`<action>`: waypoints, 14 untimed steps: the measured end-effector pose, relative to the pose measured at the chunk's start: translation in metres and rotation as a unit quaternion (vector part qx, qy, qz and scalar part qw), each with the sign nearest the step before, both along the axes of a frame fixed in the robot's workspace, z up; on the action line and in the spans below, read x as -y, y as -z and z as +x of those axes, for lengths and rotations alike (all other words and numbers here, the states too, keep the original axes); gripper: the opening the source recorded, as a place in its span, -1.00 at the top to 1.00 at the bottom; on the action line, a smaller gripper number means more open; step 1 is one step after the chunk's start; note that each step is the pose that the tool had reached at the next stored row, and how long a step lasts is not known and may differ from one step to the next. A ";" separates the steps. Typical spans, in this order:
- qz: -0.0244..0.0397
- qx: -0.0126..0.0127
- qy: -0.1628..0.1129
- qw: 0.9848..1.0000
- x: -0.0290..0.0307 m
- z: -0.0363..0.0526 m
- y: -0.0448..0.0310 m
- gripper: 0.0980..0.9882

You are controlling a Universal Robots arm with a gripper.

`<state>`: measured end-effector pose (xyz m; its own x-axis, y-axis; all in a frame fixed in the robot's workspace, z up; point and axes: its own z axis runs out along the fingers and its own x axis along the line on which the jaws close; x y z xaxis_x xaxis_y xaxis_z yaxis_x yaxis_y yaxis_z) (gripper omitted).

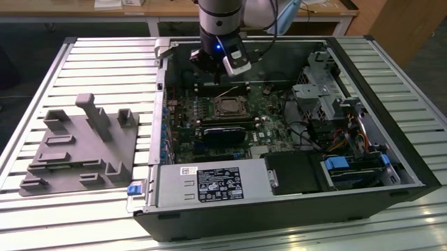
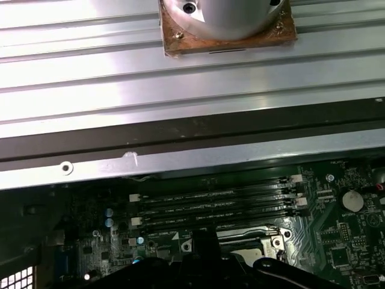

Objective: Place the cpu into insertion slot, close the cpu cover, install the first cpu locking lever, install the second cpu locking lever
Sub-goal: 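Install the first cpu locking lever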

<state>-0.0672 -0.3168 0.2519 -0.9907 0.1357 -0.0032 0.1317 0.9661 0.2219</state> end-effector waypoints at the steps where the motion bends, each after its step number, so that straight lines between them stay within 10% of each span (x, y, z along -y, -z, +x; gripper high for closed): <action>1: -0.001 0.000 0.000 1.000 0.0000 0.0002 0.0001 0.98; 6: -0.005 0.008 0.000 1.000 0.0000 0.0002 0.0024 0.98; 13: -0.007 0.033 0.000 0.999 0.0000 0.0002 0.0068 0.98; 14: -0.007 0.040 0.000 0.999 0.0000 0.0002 0.0084 0.98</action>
